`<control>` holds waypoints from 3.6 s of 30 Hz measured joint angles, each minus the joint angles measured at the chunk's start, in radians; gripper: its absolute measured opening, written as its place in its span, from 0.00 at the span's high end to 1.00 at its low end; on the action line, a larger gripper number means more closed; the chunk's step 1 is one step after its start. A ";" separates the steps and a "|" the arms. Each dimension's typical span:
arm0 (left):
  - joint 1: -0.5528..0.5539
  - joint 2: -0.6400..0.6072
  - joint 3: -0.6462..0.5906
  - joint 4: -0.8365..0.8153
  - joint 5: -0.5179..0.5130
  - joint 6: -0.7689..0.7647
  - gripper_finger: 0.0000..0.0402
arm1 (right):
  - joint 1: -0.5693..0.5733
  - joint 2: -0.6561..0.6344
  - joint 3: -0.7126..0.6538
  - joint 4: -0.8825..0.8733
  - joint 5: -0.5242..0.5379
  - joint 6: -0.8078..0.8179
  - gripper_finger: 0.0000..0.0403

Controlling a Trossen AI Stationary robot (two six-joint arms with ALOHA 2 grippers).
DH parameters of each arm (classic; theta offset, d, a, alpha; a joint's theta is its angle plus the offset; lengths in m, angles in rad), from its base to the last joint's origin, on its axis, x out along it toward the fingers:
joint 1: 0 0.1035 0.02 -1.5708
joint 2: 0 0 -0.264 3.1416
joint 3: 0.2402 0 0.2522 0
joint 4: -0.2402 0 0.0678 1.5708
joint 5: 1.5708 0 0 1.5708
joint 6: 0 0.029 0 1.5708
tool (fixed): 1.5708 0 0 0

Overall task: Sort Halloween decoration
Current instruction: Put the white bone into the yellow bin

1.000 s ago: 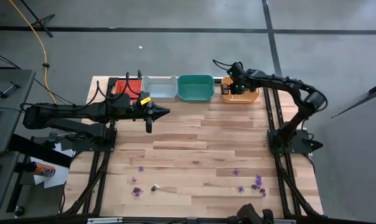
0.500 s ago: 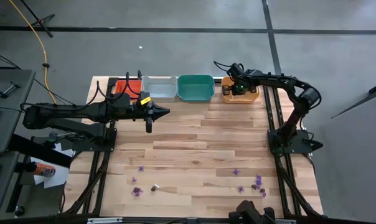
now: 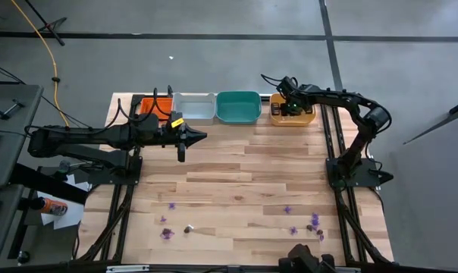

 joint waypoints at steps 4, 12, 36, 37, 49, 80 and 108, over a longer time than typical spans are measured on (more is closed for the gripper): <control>0.000 0.000 0.000 0.000 0.000 0.000 1.00 | 0.000 -0.002 0.000 0.007 -0.008 -0.004 0.60; 0.000 0.000 0.000 0.000 0.000 0.000 1.00 | -0.001 -0.215 -0.001 0.107 -0.011 -0.114 0.47; 0.000 0.000 0.000 0.018 0.000 0.004 1.00 | 0.676 -0.705 0.000 0.094 0.122 -0.131 0.49; 0.000 0.000 0.000 0.038 0.000 0.015 1.00 | 0.692 -0.709 0.000 0.094 0.123 -0.127 0.49; 0.000 0.015 0.001 0.057 0.000 -0.054 1.00 | 0.856 -0.694 0.000 0.169 0.174 -0.053 0.49; -0.682 0.714 0.364 -0.590 0.044 0.182 0.70 | 0.874 -0.699 0.000 -0.117 0.173 -0.104 0.49; -0.773 0.885 0.363 -0.586 0.011 0.192 0.70 | 0.874 -0.699 0.000 -0.133 0.166 -0.140 0.49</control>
